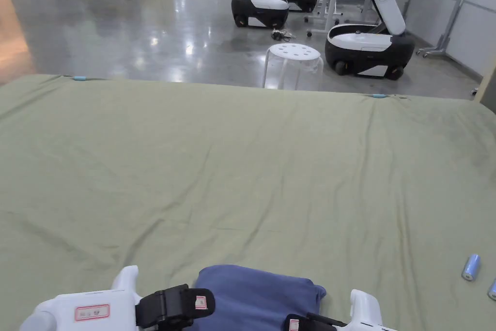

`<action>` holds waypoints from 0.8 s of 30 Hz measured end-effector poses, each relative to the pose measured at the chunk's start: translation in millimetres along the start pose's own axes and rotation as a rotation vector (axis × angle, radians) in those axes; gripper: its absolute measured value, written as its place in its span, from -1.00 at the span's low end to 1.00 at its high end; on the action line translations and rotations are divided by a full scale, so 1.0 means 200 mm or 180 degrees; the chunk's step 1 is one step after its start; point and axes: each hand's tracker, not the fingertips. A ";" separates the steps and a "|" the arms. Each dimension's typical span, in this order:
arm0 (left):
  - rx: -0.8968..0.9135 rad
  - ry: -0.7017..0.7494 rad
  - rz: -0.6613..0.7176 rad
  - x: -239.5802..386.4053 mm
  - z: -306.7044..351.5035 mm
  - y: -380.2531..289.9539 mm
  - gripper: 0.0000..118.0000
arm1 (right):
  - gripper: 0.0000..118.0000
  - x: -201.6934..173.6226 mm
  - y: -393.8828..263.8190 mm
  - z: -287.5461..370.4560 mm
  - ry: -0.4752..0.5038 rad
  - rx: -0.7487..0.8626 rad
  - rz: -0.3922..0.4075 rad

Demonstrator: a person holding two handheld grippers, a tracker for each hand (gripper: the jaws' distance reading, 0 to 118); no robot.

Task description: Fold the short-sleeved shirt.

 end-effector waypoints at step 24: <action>0.0129 0.1353 -0.0019 -0.25 0.86 0.56 -0.59 | -0.87 -0.39 0.06 0.11 0.0046 0.0129 0.0421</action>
